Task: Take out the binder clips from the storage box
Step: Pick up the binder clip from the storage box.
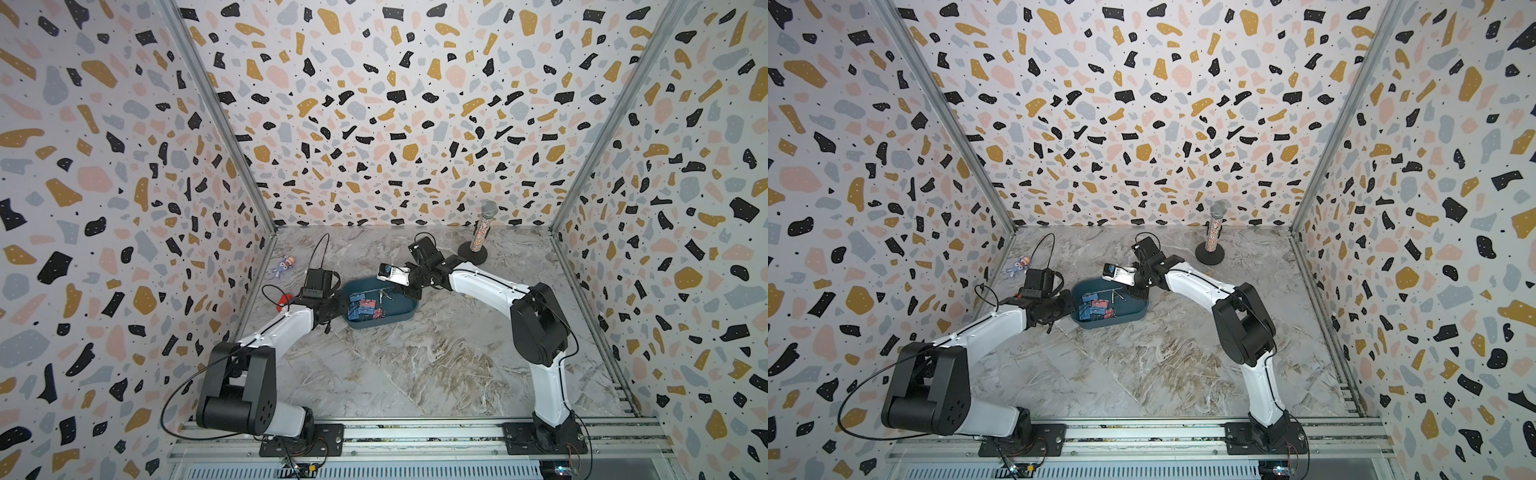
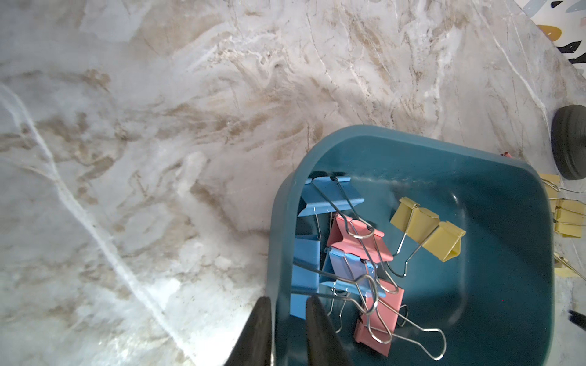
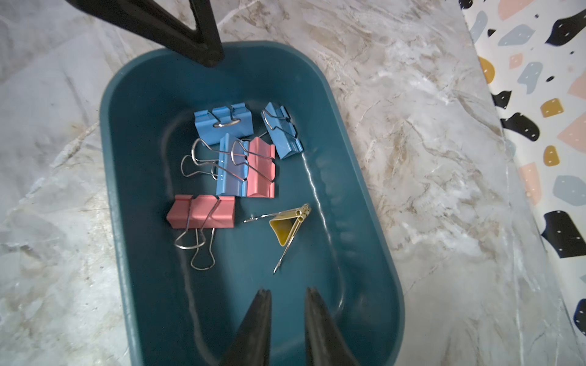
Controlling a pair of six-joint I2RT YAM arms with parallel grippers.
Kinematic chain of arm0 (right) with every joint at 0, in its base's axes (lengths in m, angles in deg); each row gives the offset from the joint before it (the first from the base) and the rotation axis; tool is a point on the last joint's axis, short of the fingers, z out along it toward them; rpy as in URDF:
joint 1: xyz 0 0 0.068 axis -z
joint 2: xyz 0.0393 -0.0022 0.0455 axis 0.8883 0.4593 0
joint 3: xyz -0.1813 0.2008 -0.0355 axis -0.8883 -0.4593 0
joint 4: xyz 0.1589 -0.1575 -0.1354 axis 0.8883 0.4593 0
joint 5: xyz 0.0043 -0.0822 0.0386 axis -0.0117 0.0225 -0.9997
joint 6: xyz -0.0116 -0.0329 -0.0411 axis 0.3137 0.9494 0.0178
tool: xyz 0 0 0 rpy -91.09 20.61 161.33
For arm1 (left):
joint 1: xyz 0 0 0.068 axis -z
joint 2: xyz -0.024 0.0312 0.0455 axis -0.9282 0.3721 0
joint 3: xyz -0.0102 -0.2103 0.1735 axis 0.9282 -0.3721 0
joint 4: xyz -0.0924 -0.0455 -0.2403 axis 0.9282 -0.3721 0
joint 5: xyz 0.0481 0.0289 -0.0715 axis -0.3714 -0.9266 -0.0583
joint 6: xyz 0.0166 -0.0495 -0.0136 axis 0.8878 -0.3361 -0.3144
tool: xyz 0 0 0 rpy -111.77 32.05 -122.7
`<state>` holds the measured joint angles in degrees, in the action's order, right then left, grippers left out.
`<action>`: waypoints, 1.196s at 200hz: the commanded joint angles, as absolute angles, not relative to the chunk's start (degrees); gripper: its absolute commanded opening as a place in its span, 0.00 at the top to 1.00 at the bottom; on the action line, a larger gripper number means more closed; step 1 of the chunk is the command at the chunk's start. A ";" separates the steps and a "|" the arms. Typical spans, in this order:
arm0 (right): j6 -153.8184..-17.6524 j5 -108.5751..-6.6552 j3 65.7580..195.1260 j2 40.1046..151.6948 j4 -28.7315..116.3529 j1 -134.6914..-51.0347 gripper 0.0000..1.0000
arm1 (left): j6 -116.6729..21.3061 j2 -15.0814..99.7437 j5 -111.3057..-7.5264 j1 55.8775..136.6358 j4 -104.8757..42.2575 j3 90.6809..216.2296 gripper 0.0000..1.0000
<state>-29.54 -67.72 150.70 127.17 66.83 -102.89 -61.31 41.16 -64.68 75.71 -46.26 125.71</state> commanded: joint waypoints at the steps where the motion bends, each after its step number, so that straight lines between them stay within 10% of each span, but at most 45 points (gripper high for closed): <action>1: -29.68 -67.32 155.05 128.63 71.93 -103.27 0.75 | -60.98 39.66 -65.22 75.45 -46.80 125.56 0.76; 239: -32.91 -63.02 169.82 141.92 84.86 -105.29 0.67 | -61.19 38.55 -65.05 75.45 -46.89 125.53 0.76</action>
